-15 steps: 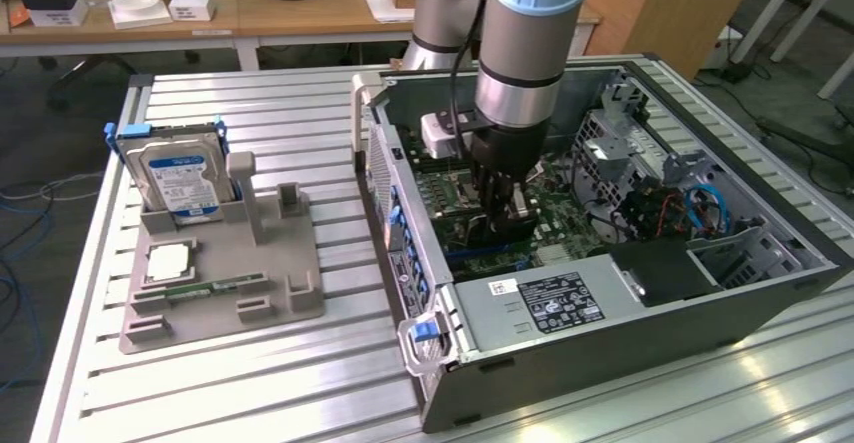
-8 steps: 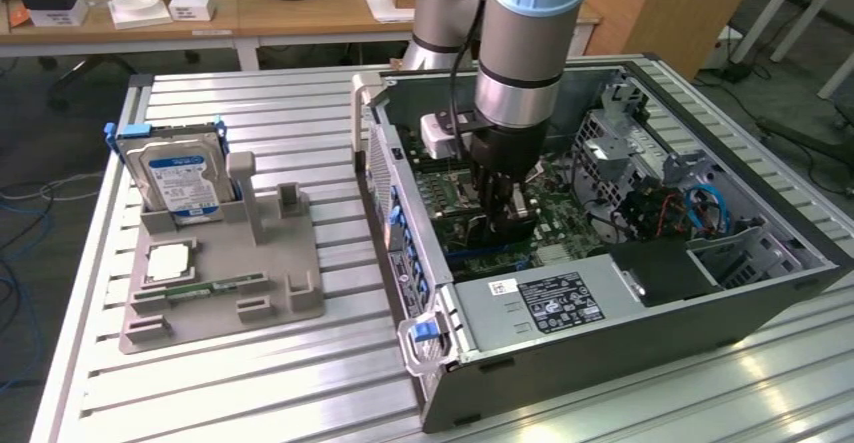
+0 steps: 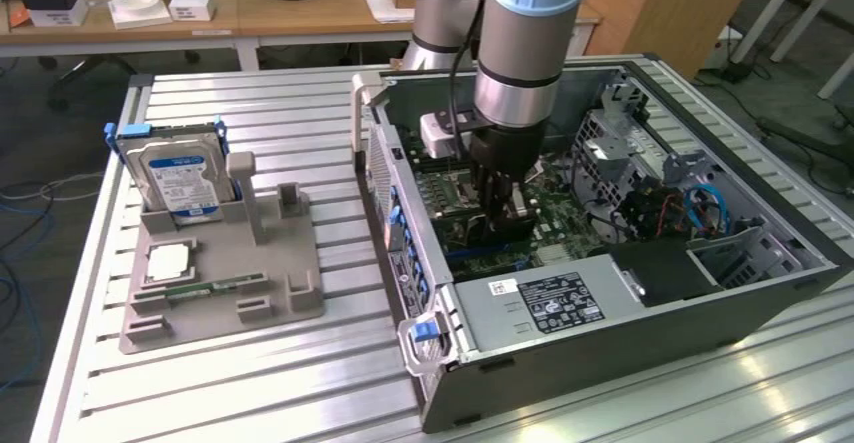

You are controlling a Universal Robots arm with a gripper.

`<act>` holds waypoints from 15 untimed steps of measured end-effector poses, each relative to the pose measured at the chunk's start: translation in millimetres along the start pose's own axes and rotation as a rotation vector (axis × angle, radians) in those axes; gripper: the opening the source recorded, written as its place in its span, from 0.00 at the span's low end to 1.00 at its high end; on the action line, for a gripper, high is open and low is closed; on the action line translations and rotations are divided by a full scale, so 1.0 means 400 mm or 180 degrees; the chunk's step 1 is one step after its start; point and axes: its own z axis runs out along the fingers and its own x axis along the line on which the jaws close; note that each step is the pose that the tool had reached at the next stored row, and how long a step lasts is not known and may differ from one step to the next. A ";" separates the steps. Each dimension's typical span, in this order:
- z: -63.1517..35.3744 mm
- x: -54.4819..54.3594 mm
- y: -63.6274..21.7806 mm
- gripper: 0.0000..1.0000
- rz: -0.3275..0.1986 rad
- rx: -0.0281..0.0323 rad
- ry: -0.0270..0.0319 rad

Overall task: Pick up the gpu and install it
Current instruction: 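Insert the gpu into the slot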

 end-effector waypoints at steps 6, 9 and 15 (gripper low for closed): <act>0.002 -0.004 0.000 0.26 0.0000 0.0000 0.0000; 0.004 -0.006 0.001 0.26 0.0000 0.0001 -0.0003; 0.004 -0.006 0.006 0.26 -0.0001 0.0001 -0.0001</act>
